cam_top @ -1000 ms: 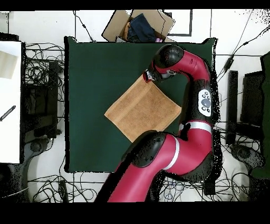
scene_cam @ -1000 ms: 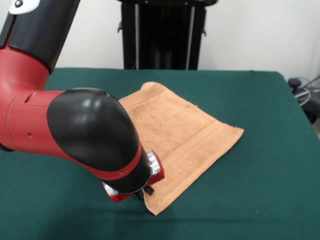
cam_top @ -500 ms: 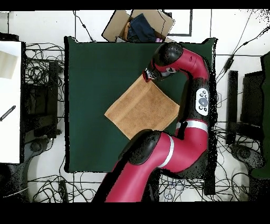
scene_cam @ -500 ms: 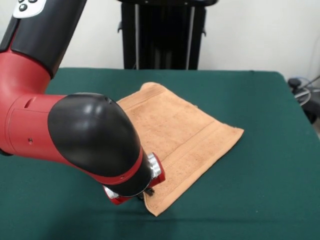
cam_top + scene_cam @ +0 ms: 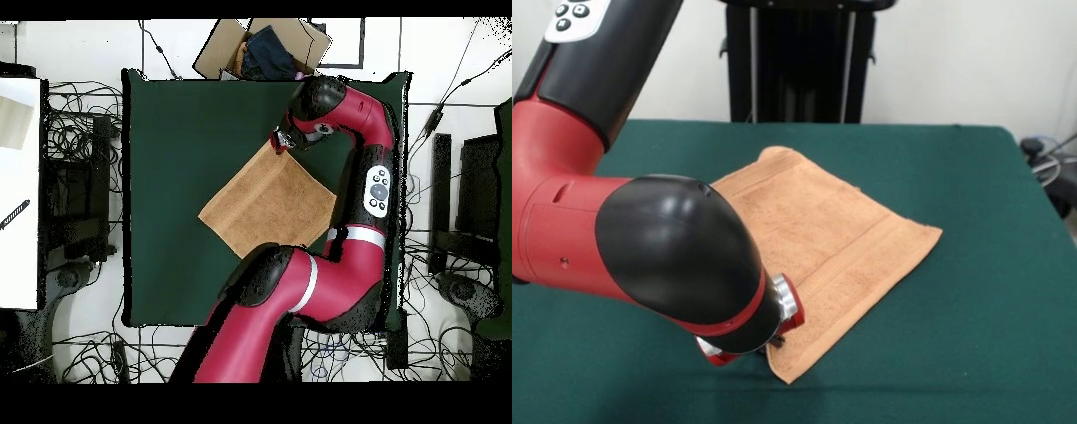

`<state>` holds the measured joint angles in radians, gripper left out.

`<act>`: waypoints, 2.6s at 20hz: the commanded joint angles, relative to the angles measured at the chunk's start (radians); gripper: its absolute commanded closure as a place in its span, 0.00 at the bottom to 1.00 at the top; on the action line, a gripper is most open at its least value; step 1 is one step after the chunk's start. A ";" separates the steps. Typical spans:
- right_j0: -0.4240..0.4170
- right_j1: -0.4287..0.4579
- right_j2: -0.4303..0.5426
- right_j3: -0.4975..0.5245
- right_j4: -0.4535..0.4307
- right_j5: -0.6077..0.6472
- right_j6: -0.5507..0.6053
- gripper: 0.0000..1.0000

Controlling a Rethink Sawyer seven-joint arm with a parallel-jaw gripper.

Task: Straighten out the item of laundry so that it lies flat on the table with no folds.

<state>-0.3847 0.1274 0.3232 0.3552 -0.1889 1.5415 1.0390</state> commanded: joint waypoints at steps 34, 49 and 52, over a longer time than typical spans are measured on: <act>0.034 0.114 0.535 -0.207 -0.626 -0.144 0.277 1.00; -0.025 0.101 0.857 -0.208 -0.972 -0.054 0.235 1.00; -0.034 0.101 0.910 -0.209 -1.031 -0.038 0.231 1.00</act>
<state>-0.4093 0.1374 1.0190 0.0983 -1.0247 1.9055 1.0389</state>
